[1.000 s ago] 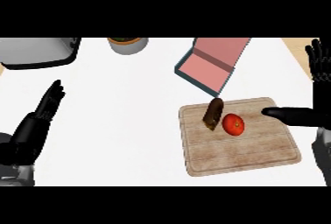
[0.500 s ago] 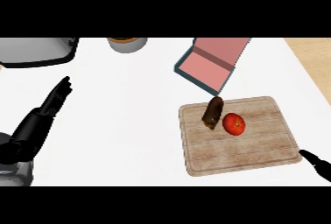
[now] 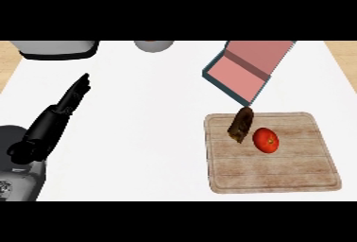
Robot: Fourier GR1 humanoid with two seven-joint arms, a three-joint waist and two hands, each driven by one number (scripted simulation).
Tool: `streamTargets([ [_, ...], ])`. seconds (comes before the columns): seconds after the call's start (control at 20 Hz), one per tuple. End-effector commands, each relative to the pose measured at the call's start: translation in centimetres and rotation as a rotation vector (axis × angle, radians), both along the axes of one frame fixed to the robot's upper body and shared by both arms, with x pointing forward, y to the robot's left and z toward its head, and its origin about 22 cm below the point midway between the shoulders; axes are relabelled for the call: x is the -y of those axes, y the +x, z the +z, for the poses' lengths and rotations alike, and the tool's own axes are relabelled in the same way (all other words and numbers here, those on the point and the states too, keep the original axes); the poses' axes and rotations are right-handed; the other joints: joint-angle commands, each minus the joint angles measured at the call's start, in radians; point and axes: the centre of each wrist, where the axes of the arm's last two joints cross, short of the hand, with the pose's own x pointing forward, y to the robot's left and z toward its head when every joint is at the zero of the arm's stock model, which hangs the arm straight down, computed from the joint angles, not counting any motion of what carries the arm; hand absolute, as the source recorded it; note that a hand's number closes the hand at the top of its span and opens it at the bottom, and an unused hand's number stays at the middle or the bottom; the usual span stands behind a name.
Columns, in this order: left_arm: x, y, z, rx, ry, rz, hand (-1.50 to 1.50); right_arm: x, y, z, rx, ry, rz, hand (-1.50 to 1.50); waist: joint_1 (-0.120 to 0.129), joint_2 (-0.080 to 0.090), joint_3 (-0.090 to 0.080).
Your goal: Pick the tomato from the cutting board and place it in the cardboard box
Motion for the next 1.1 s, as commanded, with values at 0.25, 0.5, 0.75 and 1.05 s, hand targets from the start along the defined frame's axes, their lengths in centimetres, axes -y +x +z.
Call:
streamTargets([
  [0.25, 1.1, 1.2, 0.2, -0.004, -0.005, -0.051, 0.00, -5.2, -0.5, 4.4, -0.338, -0.156, -0.047, -1.50, 0.042, 0.008, -0.002],
  [0.5, 2.2, 1.3, -1.3, 0.014, 0.011, -0.044, 0.00, -8.2, 2.4, 6.3, -0.453, -0.162, -0.084, -1.50, 0.054, 0.008, 0.000],
  [0.75, 2.1, 2.1, 0.5, -0.016, -0.007, -0.061, 0.00, -11.9, 3.7, 8.3, -0.535, -0.116, -0.094, -1.50, 0.041, 0.000, 0.001],
  [1.05, -0.8, 1.0, 1.8, -0.005, 0.002, -0.046, 0.00, -14.2, 8.8, 7.0, -0.604, -0.100, -0.073, -1.50, 0.036, -0.003, 0.004],
])
